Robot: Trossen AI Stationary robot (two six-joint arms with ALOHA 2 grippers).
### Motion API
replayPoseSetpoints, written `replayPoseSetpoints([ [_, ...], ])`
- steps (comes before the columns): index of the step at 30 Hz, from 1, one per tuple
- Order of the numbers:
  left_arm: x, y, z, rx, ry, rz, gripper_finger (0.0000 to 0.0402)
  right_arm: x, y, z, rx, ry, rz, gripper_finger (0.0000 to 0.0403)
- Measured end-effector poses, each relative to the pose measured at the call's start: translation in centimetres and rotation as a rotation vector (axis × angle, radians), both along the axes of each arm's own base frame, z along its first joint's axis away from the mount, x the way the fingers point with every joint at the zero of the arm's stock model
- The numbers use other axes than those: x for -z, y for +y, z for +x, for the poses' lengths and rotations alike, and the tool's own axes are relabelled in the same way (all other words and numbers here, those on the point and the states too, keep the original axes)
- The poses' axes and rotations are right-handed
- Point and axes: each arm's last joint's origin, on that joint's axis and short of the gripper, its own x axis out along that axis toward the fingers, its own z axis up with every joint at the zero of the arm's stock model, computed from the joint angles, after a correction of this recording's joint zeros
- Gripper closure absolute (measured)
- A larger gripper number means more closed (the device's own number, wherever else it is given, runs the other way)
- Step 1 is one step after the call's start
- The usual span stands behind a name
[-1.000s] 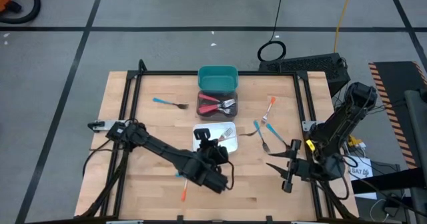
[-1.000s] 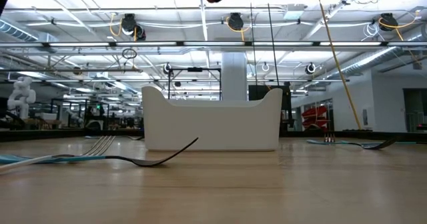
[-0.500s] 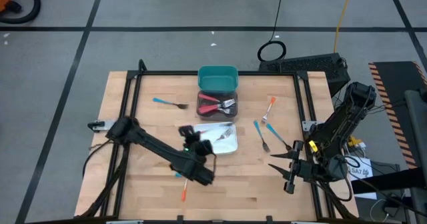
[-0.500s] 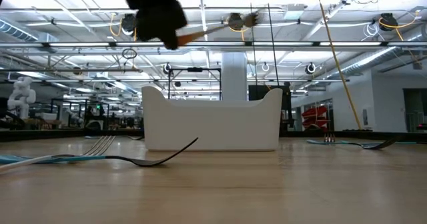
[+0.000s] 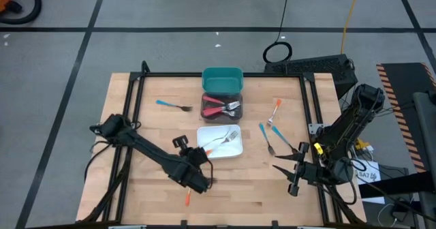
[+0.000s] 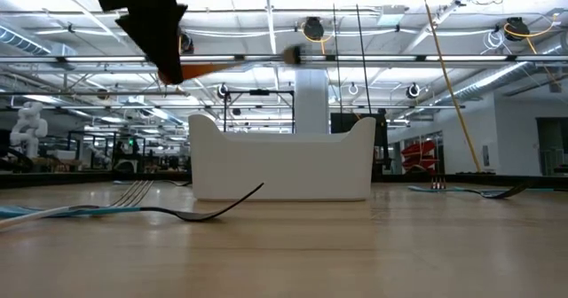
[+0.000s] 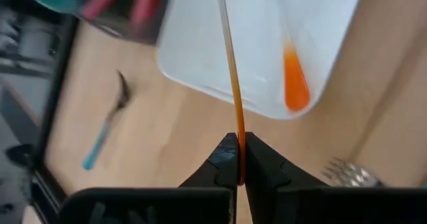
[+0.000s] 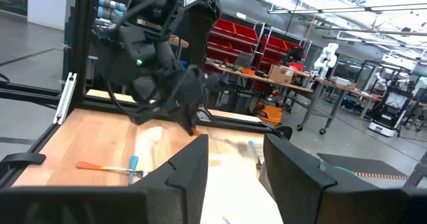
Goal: Sort silverware by color (type)
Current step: Put the left orange fork into the white bin
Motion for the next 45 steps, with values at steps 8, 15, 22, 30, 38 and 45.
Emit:
replayPoseSetpoints([
  [8,0.6,1.3,1.0,-0.004,0.106,-0.157,0.039,0.0,-0.3,0.4,0.023,0.008,-0.029,0.0262],
  [15,0.7,3.3,2.1,-0.031,0.129,-0.249,0.039,0.0,-0.6,0.8,0.045,0.009,-0.031,0.0262],
  [22,0.0,4.6,3.0,-0.027,0.131,-0.316,0.039,0.0,-0.7,0.9,0.048,0.01,-0.035,0.0262],
  [30,-2.3,5.5,4.4,0.051,0.076,-0.336,0.039,0.0,-0.7,0.9,0.047,0.011,-0.039,0.0262],
  [38,0.6,5.3,5.3,0.07,0.178,-0.288,0.039,0.0,-0.7,0.9,0.047,0.01,-0.035,0.0262],
  [45,1.6,5.4,5.6,0.038,0.192,-0.239,0.0389,0.0,-0.7,0.9,0.047,0.009,-0.033,0.0262],
])
